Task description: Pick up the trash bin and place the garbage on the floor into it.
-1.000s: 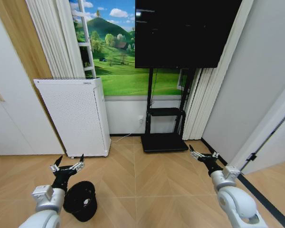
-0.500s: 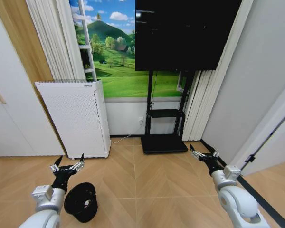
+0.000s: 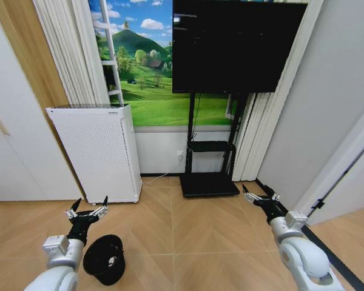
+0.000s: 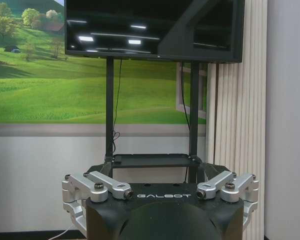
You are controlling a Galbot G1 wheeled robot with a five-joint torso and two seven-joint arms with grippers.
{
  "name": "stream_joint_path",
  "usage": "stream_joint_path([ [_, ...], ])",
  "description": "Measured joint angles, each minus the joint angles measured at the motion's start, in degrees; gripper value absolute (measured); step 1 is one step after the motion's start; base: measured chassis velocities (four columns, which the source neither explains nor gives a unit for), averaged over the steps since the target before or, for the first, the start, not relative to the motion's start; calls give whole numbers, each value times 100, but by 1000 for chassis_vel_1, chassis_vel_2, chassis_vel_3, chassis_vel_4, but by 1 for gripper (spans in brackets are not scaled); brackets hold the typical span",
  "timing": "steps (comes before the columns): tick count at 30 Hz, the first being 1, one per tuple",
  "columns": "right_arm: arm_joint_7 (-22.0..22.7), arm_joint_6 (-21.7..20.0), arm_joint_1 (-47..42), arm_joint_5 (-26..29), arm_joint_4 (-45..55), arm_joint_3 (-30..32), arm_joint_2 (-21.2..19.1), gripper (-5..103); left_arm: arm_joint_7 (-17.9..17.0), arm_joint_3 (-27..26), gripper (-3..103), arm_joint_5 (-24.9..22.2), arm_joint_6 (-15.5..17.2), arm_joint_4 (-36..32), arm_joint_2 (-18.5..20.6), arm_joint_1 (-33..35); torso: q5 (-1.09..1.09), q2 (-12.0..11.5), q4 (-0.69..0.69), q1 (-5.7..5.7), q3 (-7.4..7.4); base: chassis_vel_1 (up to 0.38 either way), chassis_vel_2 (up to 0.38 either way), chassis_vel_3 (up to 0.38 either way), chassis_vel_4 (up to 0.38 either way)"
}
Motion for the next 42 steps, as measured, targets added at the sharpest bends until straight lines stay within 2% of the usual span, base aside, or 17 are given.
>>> stream_joint_path([
  [29, -30, -34, -1, -9, 65, 17, -4, 100, 21, 4, 100, -26, -6, 17, 51, -14, 0, 764, 0, 321, 442, 0, 0, 0, 0],
  [37, -6, -146, -2, -19, 110, 6, 34, 100, 9, 5, 100, -111, 5, -17, 62, 3, 0, 940, 0, 394, 545, 0, 0, 0, 0],
  [42, 11, -167, -12, -49, 110, -16, 85, 100, -19, 5, 100, -66, 9, -14, 49, 3, 0, 966, 0, 405, 561, 0, 0, 0, 0],
])
